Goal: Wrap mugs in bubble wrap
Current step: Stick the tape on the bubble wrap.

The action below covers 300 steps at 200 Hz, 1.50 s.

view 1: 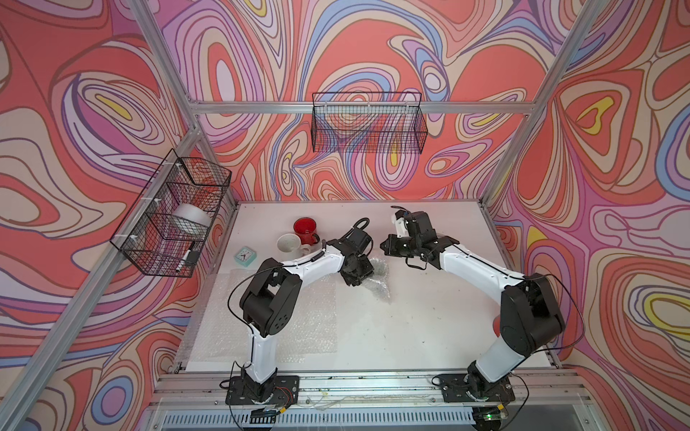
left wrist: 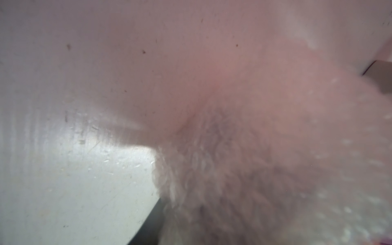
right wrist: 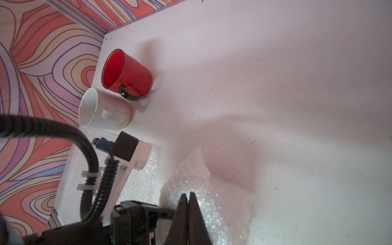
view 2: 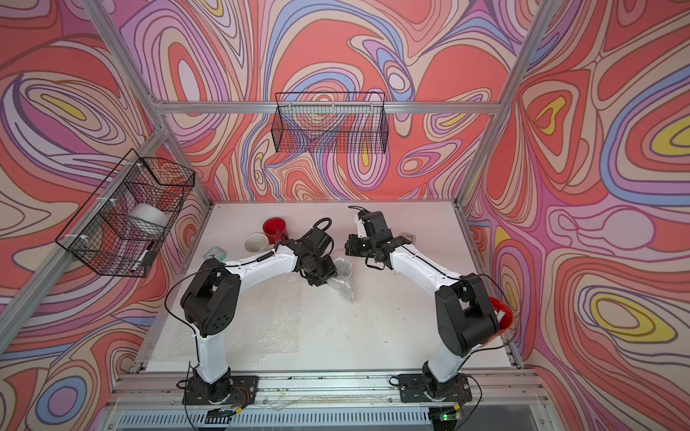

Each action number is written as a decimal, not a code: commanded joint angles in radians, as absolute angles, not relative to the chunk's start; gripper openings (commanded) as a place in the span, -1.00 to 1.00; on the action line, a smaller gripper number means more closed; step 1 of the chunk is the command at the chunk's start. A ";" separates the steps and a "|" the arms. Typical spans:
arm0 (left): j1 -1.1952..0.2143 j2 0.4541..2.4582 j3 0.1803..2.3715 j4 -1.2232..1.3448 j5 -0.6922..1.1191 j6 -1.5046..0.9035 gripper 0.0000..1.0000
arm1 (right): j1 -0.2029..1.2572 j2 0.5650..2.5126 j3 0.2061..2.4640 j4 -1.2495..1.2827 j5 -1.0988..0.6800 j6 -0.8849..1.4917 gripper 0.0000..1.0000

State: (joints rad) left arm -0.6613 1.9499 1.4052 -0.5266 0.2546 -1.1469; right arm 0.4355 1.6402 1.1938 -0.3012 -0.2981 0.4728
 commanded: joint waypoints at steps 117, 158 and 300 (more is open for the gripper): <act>-0.657 1.971 1.428 -0.547 0.276 -1.119 -0.15 | 0.500 1.652 1.032 -0.384 -0.484 0.488 -1.00; -0.655 1.972 1.430 -0.548 0.278 -1.111 -0.15 | 0.500 1.619 1.039 -0.428 -0.424 0.437 -1.00; -0.652 1.975 1.435 -0.553 0.279 -1.103 -0.17 | 0.526 1.606 0.986 -0.328 -0.542 0.368 -1.00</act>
